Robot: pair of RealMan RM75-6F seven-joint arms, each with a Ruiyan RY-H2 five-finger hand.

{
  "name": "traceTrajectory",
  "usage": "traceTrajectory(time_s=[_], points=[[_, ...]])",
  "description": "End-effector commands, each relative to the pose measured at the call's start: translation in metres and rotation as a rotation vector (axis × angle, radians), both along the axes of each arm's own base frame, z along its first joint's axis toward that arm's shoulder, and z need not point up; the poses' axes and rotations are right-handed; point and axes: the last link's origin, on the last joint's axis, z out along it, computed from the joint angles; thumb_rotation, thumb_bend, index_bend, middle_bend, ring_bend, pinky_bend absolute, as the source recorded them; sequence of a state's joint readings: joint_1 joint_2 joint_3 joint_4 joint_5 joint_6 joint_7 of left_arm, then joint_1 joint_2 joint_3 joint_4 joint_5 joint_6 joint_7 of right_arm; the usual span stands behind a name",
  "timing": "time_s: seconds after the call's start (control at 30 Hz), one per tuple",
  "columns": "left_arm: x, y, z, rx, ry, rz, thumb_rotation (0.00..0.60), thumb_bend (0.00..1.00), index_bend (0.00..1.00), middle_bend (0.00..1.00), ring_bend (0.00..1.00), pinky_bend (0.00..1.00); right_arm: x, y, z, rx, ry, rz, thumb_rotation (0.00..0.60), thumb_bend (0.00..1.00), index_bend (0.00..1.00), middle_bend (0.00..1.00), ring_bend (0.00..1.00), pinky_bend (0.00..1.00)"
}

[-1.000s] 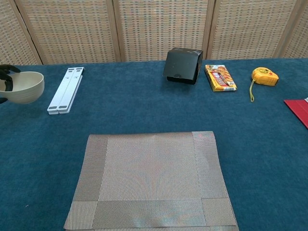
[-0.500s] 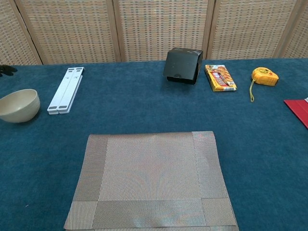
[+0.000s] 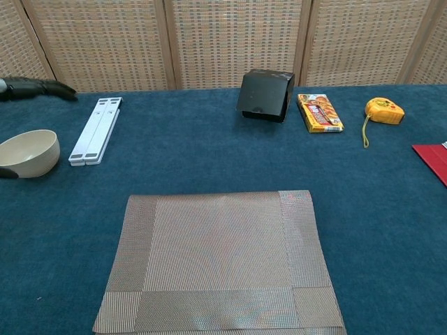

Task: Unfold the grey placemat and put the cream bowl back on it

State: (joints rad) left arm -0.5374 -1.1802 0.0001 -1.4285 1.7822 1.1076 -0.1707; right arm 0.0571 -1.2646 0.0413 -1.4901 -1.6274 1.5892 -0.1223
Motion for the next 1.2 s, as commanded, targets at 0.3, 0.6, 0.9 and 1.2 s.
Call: traceTrajectory(time_s=[0.3, 0.6, 0.9, 1.2], points=[[0.032, -0.066, -0.09, -0.316, 0.081, -0.329, 0.6, 0.2, 0.48, 0.0, 0.0, 0.0, -0.005, -0.004, 0.001, -0.004, 0.001, -0.025, 0.6, 0.0, 0.03, 0.0, 0.0, 0.0], [0.022, -0.073, -0.104, -0.334, 0.127, -0.341, 0.6, 0.25, 0.48, 0.0, 0.0, 0.0, -0.008, -0.007, 0.001, -0.002, 0.0, -0.042, 0.6, 0.0, 0.03, 0.0, 0.0, 0.0], [0.02, -0.075, -0.118, -0.35, 0.127, -0.346, 0.6, 0.26, 0.48, 0.0, 0.0, 0.0, -0.009, -0.007, 0.0, -0.002, -0.001, -0.042, 0.6, 0.0, 0.03, 0.0, 0.0, 0.0], [0.024, -0.075, -0.127, -0.363, 0.139, -0.355, 0.6, 0.26, 0.47, 0.0, 0.0, 0.0, -0.009, -0.007, 0.003, -0.008, -0.008, -0.044, 0.6, 0.0, 0.03, 0.0, 0.0, 0.0]])
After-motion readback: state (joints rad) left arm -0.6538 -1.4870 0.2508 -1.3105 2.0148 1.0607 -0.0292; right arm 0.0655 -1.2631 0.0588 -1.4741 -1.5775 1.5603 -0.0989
